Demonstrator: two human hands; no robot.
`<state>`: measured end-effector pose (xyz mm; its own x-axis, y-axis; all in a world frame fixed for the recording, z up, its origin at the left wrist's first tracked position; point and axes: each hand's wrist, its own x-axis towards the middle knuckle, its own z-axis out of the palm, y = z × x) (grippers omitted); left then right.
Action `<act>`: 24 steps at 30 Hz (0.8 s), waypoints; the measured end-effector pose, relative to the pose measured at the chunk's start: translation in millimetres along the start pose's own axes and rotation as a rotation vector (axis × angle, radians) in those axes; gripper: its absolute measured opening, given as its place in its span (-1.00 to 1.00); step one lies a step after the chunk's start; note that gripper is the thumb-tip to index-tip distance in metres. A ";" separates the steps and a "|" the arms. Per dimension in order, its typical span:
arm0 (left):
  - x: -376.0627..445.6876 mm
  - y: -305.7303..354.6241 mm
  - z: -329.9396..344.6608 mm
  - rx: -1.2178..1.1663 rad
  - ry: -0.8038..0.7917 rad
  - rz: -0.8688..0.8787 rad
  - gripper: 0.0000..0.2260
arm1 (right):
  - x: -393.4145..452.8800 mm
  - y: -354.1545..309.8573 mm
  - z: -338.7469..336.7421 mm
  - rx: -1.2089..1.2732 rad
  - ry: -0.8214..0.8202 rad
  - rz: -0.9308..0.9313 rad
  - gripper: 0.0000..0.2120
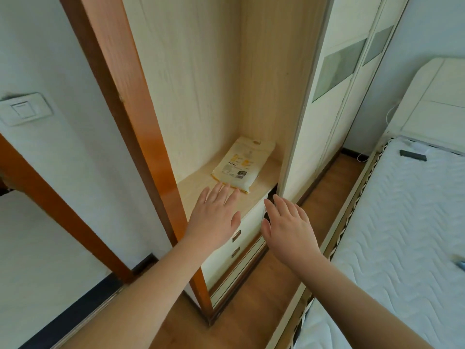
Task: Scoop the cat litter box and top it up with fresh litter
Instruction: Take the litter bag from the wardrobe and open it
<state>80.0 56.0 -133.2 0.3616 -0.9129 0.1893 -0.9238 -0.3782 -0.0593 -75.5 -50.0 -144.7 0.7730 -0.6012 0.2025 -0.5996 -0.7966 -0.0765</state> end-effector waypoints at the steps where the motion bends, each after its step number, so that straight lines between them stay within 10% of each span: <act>1: 4.1 -2.0 4.8 -0.007 0.002 -0.004 -0.48 | 6.8 0.9 4.1 -0.004 -0.002 0.005 -0.51; 24: 91.9 -39.8 97.4 -0.133 0.045 -0.074 -0.50 | 117.2 -2.1 78.8 -0.023 -0.099 0.116 -0.46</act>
<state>162.2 -27.8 -209.0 0.4264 -0.8743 0.2319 -0.9043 -0.4182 0.0864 32.7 -123.7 -197.7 0.7139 -0.6936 0.0965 -0.6901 -0.7202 -0.0709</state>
